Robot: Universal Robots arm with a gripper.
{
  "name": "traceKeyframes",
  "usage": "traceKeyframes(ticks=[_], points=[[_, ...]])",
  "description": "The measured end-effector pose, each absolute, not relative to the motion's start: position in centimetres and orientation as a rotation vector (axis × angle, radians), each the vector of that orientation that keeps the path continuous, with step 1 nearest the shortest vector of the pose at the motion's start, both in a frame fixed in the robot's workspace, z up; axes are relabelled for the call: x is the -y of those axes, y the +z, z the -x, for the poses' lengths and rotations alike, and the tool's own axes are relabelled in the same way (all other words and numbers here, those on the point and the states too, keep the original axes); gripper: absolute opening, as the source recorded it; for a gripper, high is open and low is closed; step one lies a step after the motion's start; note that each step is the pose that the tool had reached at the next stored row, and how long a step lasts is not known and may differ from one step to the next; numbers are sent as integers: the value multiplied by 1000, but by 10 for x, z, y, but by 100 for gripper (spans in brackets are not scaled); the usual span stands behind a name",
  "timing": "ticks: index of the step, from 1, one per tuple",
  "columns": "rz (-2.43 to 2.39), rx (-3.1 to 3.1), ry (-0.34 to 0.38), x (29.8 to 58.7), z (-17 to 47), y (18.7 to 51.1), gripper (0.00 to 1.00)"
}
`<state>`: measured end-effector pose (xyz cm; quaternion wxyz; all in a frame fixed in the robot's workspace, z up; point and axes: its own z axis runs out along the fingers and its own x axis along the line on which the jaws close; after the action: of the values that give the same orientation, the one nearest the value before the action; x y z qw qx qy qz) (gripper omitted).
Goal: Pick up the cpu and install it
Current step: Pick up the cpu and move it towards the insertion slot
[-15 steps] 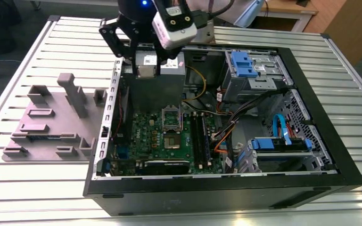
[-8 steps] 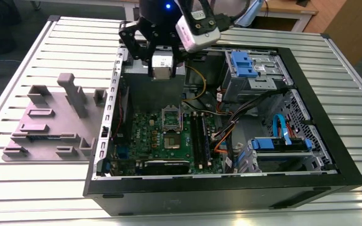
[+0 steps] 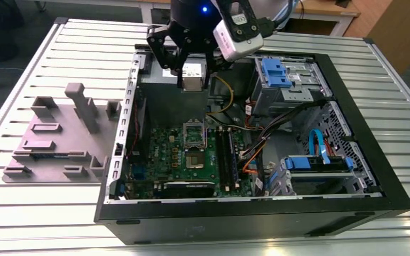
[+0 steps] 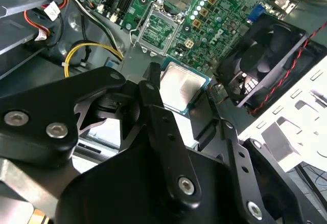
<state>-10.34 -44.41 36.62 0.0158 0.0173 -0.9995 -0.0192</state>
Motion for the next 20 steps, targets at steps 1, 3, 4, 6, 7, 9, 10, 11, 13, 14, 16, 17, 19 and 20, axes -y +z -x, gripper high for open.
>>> traceKeyframes(ticks=[1,3,4,6,7,9,10,11,13,14,16,17,19,20], points=[[-54,3109,-60,444,103,366,47],[-54,3109,-60,444,103,366,47],[-54,3109,-60,444,103,366,47],[-54,3109,-60,444,103,366,47],[-54,3109,-60,444,103,365,47],[-54,3109,-60,444,103,362,47],[-54,3109,-60,444,103,360,47],[-54,3109,-60,445,103,358,47],[-54,3109,-60,445,104,354,47],[-54,3109,-60,445,104,353,47],[-54,3109,-60,445,104,349,47],[-54,3109,-60,446,104,347,47],[-54,3109,-60,446,105,344,47],[-54,3109,-60,446,105,342,47]])
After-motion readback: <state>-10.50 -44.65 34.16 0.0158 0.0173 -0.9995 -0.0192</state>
